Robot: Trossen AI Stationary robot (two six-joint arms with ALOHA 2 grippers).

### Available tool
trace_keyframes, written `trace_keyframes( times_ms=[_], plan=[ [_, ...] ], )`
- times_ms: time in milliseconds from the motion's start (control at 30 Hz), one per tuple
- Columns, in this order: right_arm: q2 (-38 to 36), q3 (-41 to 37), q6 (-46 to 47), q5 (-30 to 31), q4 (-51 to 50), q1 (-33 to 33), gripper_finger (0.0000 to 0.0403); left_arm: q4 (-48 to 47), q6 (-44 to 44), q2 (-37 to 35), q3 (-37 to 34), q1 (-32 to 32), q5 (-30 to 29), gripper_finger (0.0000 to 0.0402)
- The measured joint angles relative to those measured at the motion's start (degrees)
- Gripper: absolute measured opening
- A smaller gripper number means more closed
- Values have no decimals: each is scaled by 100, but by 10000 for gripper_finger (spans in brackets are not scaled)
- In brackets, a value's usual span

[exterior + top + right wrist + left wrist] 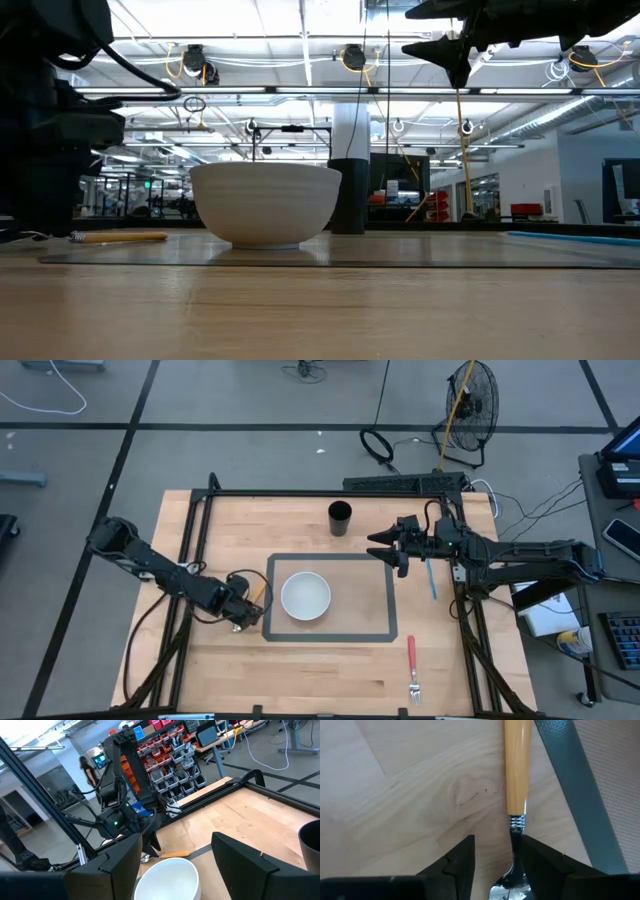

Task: Pick & Place Utensil
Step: Put the yellow spoon into the white bowl on the light brown mat

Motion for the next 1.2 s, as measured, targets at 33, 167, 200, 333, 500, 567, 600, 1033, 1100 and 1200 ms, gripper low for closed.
trace_keyframes(
  times_ms=[33, 167, 200, 333, 500, 567, 600, 1033, 1100, 1200],
  plan=[
    [0, 0, 17, 0, 1, 0, 238, 26, 0, -5, -20, 9, 10, 158],
    [0, -1, 59, -2, 0, 0, 238, 56, 13, 4, -29, 6, 13, 145],
    [0, 0, 59, -2, 0, 0, 238, 55, 13, 6, -29, 6, 19, 141],
    [0, 0, 59, -2, 0, 0, 238, 18, 15, -73, -39, 6, 34, 129],
    [0, -1, 30, -2, 0, 0, 238, -34, 37, -267, -56, 9, 30, 122],
    [0, 0, 10, -2, -2, 0, 238, -34, 37, -302, -56, 9, 12, 122],
    [0, 0, 8, 1, -1, 0, 238, -34, 37, -310, -58, 7, -3, 122],
    [0, 0, -46, 0, -17, 0, 238, 83, 237, -325, -58, 11, 99, 122],
    [0, 0, -51, 2, -17, 0, 238, 92, 298, -357, -58, 11, 208, 122],
    [0, 0, -51, 13, -17, 0, 238, 104, 315, -414, -58, 24, 246, 122]
  ],
)
